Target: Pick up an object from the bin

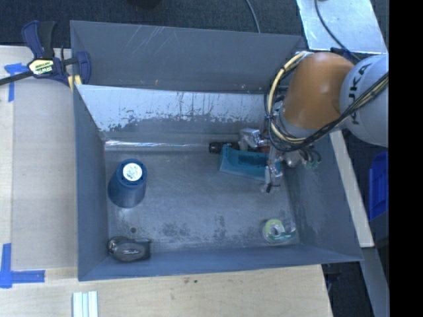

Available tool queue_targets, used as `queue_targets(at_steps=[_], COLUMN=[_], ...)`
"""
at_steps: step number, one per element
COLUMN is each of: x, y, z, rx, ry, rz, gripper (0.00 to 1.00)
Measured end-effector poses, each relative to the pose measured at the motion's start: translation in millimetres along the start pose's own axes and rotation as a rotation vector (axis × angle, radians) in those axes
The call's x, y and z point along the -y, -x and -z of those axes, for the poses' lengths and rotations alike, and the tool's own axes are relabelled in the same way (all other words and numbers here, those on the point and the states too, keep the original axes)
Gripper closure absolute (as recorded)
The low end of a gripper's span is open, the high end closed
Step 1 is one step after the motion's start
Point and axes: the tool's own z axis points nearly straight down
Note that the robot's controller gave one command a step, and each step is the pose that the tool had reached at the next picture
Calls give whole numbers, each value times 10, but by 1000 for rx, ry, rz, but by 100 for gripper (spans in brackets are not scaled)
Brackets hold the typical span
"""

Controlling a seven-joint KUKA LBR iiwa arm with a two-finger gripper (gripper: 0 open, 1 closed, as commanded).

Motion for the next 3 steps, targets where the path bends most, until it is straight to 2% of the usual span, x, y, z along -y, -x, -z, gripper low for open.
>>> queue_targets(at_steps=[1,2,3], x=[-40,73,18], y=[115,14,33], z=[96,-29,22], rx=[11,15,14], ry=[-3,-4,-4], rz=[-307,-72,-147], gripper=[0,0,0])
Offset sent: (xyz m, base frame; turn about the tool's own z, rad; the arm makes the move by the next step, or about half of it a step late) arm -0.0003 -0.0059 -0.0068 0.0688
